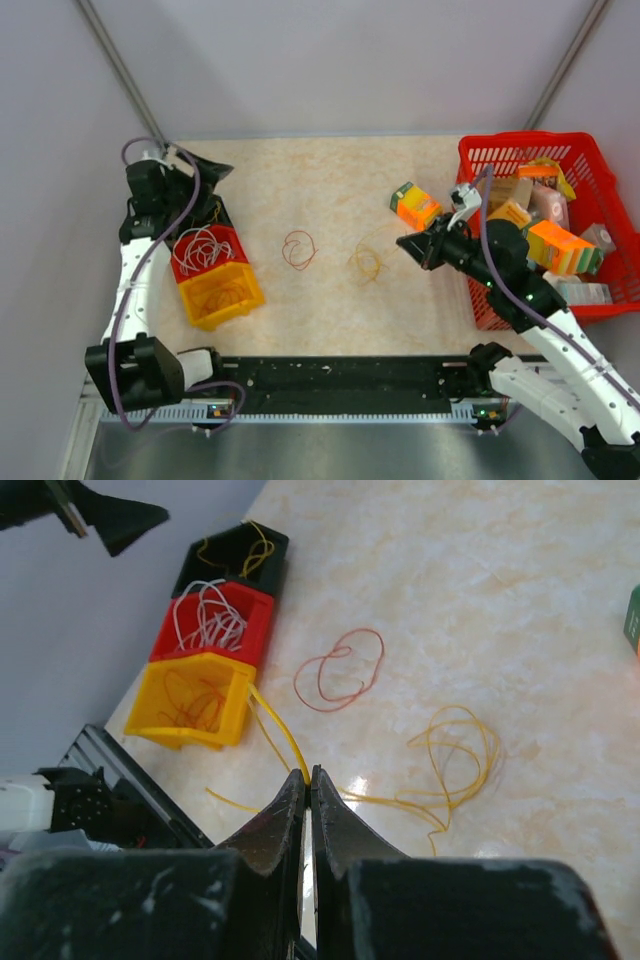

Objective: Untangle the cables

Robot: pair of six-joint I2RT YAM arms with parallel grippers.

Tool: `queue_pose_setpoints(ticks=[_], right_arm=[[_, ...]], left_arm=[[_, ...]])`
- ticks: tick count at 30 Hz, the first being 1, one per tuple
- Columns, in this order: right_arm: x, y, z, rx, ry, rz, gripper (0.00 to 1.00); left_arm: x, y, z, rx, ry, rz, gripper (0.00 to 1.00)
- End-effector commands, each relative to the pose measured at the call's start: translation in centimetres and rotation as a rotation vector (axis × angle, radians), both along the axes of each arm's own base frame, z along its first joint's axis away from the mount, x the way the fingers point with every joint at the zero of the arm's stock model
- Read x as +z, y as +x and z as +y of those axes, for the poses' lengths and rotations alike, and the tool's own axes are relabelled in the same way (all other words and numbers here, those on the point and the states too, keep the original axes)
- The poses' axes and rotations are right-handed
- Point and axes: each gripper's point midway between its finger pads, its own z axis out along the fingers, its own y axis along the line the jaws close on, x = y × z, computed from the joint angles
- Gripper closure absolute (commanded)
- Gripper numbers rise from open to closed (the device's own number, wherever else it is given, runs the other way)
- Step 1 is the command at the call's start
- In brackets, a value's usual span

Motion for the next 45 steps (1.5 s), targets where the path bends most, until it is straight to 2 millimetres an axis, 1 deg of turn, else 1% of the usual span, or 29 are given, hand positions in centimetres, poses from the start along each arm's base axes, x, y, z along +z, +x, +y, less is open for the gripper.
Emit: queue_pose_setpoints(ticks=[1, 2, 4, 6, 7, 8, 9, 11, 12, 15, 17, 19, 21, 23, 26, 27, 29, 31, 32, 33, 36, 39, 42, 43, 45], right_arm=[[7.3, -0.6, 0.1, 0.031, 0.079, -0.11, 1.0], [9.2, -1.0, 0.3, 0.045, 0.103, -0.131, 1.0], [12.4, -1.5, 0.3, 0.061, 0.141, -0.174, 1.0], [15.0, -1.9, 0.1, 0.059, 0.167, -0.211, 1.0], [16.2, -2.1, -0.1, 0.059, 0.177, -0.229, 1.0], [16.7, -2.0, 0.0, 0.061, 0.178, -0.233, 1.0], [17.2, -2.0, 0.1, 0.064, 0.182, -0.235, 1.0], [17.5, -1.7, 0.4, 0.072, 0.183, -0.226, 1.0], [17.4, -1.5, 0.6, 0.075, 0.181, -0.218, 1.0], [16.9, -1.2, 0.7, 0.071, 0.181, -0.201, 1.0], [16.6, -1.2, 0.8, 0.071, 0.178, -0.195, 1.0], [16.2, -1.2, 0.9, 0.075, 0.177, -0.188, 1.0], [15.8, -1.3, 0.9, 0.082, 0.171, -0.179, 1.0], [15.3, -1.3, 1.0, 0.087, 0.163, -0.175, 1.0], [14.7, -1.5, 0.9, 0.09, 0.158, -0.166, 1.0], [14.5, -1.5, 0.9, 0.087, 0.159, -0.161, 1.0], [14.3, -1.6, 0.9, 0.086, 0.163, -0.154, 1.0], [14.5, -1.8, 0.8, 0.085, 0.171, -0.154, 1.0], [14.5, -1.7, 0.8, 0.085, 0.174, -0.152, 1.0], [14.6, -1.9, 0.8, 0.086, 0.177, -0.155, 1.0], [14.7, -1.9, 0.7, 0.082, 0.178, -0.161, 1.0], [14.7, -1.9, 0.7, 0.08, 0.181, -0.158, 1.0], [14.6, -1.8, 0.7, 0.077, 0.191, -0.151, 1.0], [14.7, -1.9, 0.8, 0.078, 0.195, -0.15, 1.0], [14.6, -1.8, 0.8, 0.08, 0.199, -0.151, 1.0]], left_arm=[[7.6, -2.5, -11.4, -0.522, 0.163, -0.364, 0.09], [7.9, -3.2, -13.2, -0.585, 0.175, -0.387, 0.13], [8.4, -4.6, -15.7, -0.694, 0.178, -0.453, 0.17], [9.4, -6.1, -17.9, -0.802, 0.167, -0.536, 0.2], [10.0, -7.2, -19.1, -0.876, 0.156, -0.584, 0.2], [11.1, -8.3, -20.2, -0.937, 0.158, -0.656, 0.17], [11.7, -9.7, -21.4, -0.999, 0.159, -0.705, 0.11], [12.6, -11.9, -23.4, -1.087, 0.169, -0.781, 0.02], [13.1, -13.1, -24.3, -1.128, 0.172, -0.811, 0.02], [14.4, -15.5, -26.0, -1.193, 0.18, -0.874, 0.02], [14.7, -16.1, -26.9, -1.199, 0.182, -0.88, 0.02], [14.8, -17.4, -28.2, -1.253, 0.203, -0.878, 0.02], [14.5, -17.7, -29.1, -1.271, 0.236, -0.855, 0.02], [14.7, -18.1, -29.6, -1.292, 0.222, -0.855, 0.04], [15.1, -18.5, -30.4, -1.3, 0.212, -0.863, 0.04], [15.2, -18.5, -30.8, -1.285, 0.243, -0.863, 0.02], [14.8, -18.7, -31.9, -1.268, 0.331, -0.85, 0.02], [13.9, -18.2, -32.9, -1.237, 0.423, -0.806, 0.03], [13.6, -17.9, -33.2, -1.223, 0.464, -0.791, 0.05], [12.7, -17.5, -33.5, -1.22, 0.503, -0.748, 0.07], [12.4, -16.4, -33.7, -1.149, 0.613, -0.714, 0.18], [12.4, -16.7, -34.3, -1.124, 0.673, -0.717, 0.23], [11.8, -17.2, -35.5, -1.142, 0.701, -0.717, 0.33], [11.3, -17.3, -35.9, -1.154, 0.708, -0.706, 0.35], [11.0, -17.4, -36.6, -1.173, 0.708, -0.7, 0.4]])
